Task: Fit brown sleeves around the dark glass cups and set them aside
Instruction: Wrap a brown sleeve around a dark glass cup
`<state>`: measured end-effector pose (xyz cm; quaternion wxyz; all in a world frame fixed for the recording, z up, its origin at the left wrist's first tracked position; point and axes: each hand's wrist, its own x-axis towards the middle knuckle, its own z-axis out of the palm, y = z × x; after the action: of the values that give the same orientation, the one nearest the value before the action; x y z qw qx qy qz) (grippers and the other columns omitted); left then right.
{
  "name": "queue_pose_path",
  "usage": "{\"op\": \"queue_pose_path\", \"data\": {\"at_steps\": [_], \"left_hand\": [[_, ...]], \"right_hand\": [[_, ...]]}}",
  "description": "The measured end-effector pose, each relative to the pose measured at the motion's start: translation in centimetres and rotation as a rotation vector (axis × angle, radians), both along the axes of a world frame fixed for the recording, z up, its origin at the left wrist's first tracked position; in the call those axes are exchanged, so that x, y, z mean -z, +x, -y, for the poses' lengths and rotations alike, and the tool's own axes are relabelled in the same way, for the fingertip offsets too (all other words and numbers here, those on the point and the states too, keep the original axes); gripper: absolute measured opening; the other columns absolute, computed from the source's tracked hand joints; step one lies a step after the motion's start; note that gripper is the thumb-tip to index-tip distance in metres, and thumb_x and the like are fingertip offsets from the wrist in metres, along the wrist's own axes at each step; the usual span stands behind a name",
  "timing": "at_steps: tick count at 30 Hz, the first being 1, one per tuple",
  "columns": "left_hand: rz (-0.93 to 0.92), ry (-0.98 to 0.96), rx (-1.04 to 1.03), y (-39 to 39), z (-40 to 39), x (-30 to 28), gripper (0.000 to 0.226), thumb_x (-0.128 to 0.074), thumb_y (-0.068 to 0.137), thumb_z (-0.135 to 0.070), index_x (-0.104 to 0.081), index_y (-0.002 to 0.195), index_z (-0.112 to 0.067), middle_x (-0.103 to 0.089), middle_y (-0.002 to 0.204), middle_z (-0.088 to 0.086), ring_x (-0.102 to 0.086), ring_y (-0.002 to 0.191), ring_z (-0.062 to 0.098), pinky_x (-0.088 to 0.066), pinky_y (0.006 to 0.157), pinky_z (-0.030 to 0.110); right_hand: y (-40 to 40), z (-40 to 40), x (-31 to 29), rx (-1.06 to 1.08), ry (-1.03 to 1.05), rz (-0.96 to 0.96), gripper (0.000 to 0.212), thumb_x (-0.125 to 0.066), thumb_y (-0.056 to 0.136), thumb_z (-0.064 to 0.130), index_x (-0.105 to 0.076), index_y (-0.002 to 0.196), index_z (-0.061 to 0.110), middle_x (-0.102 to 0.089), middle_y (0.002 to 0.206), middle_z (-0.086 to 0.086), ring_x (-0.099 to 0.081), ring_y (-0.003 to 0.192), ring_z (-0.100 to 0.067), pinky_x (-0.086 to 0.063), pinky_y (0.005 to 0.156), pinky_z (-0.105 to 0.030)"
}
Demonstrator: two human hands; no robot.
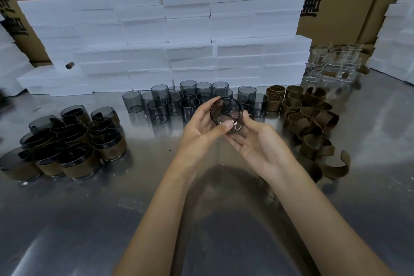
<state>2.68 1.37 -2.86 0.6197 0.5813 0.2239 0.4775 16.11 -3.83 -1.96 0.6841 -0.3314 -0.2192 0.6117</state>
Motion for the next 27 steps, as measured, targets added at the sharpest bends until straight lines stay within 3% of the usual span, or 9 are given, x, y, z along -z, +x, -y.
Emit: {"op": "queue_pose_path", "data": {"at_steps": [5, 10, 13, 16, 21, 27], "left_hand": [[-0.029, 0.004, -0.133, 0.3, 0.0, -0.1, 0.062, -0.087, 0.070, -0.017, -0.059, 0.125, -0.014, -0.071, 0.125, 0.007, -0.068, 0.113, 0.011, -0.053, 0.093, 0.022], [0.049, -0.073, -0.257, -0.2, 0.1, 0.0, 0.038, -0.087, 0.072, -0.025, -0.066, 0.101, -0.013, -0.078, 0.107, 0.007, -0.072, 0.104, 0.019, -0.055, 0.099, 0.041], [0.083, -0.129, -0.266, -0.6, -0.2, -0.1, 0.014, -0.076, 0.084, -0.026, -0.072, 0.092, -0.016, -0.079, 0.098, 0.003, -0.073, 0.092, 0.014, -0.058, 0.082, 0.029], [0.068, -0.158, -0.250, -0.6, -0.2, -0.3, 0.014, -0.062, 0.100, -0.014, -0.075, 0.104, -0.014, -0.078, 0.107, 0.005, -0.072, 0.100, 0.016, -0.057, 0.081, 0.025], [0.043, -0.166, -0.119, -0.2, 0.0, -0.7, 0.036, -0.045, 0.103, 0.002, -0.068, 0.124, -0.016, -0.074, 0.123, 0.002, -0.066, 0.123, 0.022, -0.051, 0.106, 0.031], [-0.071, -0.063, -0.016, -0.2, 0.5, -0.6, 0.054, -0.052, 0.100, 0.006, -0.050, 0.147, -0.020, -0.070, 0.129, -0.013, -0.059, 0.130, 0.007, -0.042, 0.114, 0.026]], "right_hand": [[-0.3, 0.1, 0.4, 0.002, 0.028, 0.159, 0.025, -0.046, 0.107, 0.016, -0.068, 0.114, 0.009, -0.076, 0.106, -0.008, -0.070, 0.098, -0.018, -0.049, 0.108, -0.038], [-1.0, 0.1, 0.7, -0.012, 0.049, 0.279, 0.026, -0.047, 0.106, 0.011, -0.069, 0.121, 0.010, -0.074, 0.115, -0.009, -0.069, 0.108, -0.020, -0.053, 0.104, -0.032], [-1.2, 0.1, 0.8, -0.024, 0.042, 0.253, 0.025, -0.049, 0.106, 0.014, -0.070, 0.120, 0.012, -0.075, 0.117, -0.009, -0.071, 0.110, -0.018, -0.055, 0.100, -0.030], [-1.2, 0.0, 0.8, -0.011, 0.017, 0.171, 0.022, -0.050, 0.106, 0.017, -0.072, 0.110, 0.014, -0.078, 0.107, -0.007, -0.075, 0.098, -0.015, -0.058, 0.095, -0.031], [-0.6, -0.3, 0.7, 0.041, -0.031, 0.052, 0.024, -0.051, 0.106, 0.023, -0.066, 0.116, 0.007, -0.079, 0.103, -0.009, -0.076, 0.095, -0.018, -0.054, 0.100, -0.038], [-0.3, -0.1, 0.3, 0.063, -0.057, 0.017, 0.029, -0.051, 0.106, 0.029, -0.066, 0.115, 0.005, -0.079, 0.102, -0.013, -0.073, 0.103, -0.023, -0.055, 0.099, -0.037]]}}
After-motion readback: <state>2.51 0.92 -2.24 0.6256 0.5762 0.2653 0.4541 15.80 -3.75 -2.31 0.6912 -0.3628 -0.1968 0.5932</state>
